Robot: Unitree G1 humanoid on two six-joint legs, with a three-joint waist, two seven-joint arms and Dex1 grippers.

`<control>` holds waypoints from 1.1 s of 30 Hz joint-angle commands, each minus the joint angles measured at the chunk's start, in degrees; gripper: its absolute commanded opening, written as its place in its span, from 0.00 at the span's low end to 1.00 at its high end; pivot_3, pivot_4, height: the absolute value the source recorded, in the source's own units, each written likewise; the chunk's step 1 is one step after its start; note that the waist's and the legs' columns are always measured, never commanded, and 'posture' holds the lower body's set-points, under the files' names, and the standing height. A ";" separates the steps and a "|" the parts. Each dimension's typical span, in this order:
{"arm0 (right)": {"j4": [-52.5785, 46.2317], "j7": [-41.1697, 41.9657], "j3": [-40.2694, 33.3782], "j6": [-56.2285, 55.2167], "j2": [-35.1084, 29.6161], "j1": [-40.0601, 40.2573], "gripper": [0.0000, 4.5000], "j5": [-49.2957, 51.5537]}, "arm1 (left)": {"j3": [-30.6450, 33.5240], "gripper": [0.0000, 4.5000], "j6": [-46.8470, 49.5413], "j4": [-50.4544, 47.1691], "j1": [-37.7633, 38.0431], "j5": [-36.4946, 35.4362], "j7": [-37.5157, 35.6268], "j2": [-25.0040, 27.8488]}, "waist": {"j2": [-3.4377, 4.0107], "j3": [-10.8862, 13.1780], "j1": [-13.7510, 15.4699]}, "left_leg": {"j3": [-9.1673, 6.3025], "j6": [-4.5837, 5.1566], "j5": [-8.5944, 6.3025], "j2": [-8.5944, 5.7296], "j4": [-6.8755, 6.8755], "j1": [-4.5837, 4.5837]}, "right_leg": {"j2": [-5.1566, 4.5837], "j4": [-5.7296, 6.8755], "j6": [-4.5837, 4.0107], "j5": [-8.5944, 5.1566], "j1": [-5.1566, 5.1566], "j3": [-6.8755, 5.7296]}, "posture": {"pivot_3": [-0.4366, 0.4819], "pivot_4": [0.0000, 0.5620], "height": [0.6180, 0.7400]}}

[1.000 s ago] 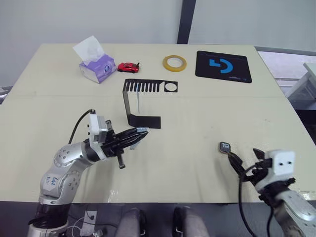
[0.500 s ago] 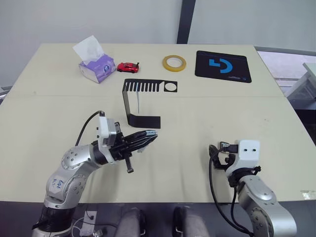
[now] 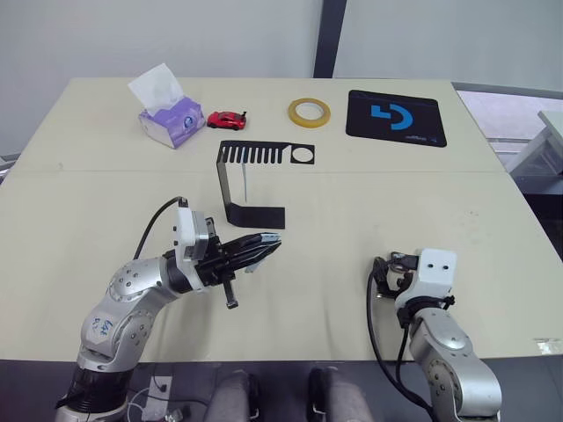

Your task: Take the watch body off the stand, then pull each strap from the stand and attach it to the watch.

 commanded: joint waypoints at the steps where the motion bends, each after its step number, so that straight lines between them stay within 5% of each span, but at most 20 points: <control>1: -0.19 -1.26 0.07 0.02 1.00 0.61 0.99 -1.47 | 0.49 0.00 -0.11 -3.09 0.04 -0.54 0.31 0.55 | 0.01 0.00 -0.01 | 0.00 0.00 0.00 0.00 0.00 0.00 | 0.00 0.00 0.00 0.00 0.00 0.00 | 0.48 0.27 1.00; 27: 2.33 -1.59 1.94 -1.36 4.45 -0.31 0.99 -3.63 | 0.93 0.00 0.68 -3.62 0.20 -0.54 1.01 0.79 | 0.00 -0.03 -1.18 | -0.02 -0.05 0.01 0.03 -0.01 0.01 | -0.02 0.00 0.00 0.00 0.01 0.02 | 0.48 0.27 1.00; 29: 2.74 -1.55 1.90 -1.62 4.47 -0.33 0.87 -3.68 | 0.95 0.00 0.73 -3.64 0.26 -0.52 1.07 0.83 | 0.00 -0.03 -1.19 | -0.02 -0.05 0.01 0.03 -0.01 0.01 | -0.03 0.00 0.00 0.00 0.01 0.02 | 0.48 0.27 1.00; 33: 3.32 -1.53 1.87 -2.06 4.36 -0.39 0.44 -3.68 | 1.05 0.00 0.85 -3.73 0.37 -0.58 1.19 0.89 | -0.01 -0.04 -1.08 | -0.02 -0.06 0.01 0.03 -0.02 0.01 | -0.11 -0.01 0.00 0.00 0.01 0.02 | 0.48 0.27 1.00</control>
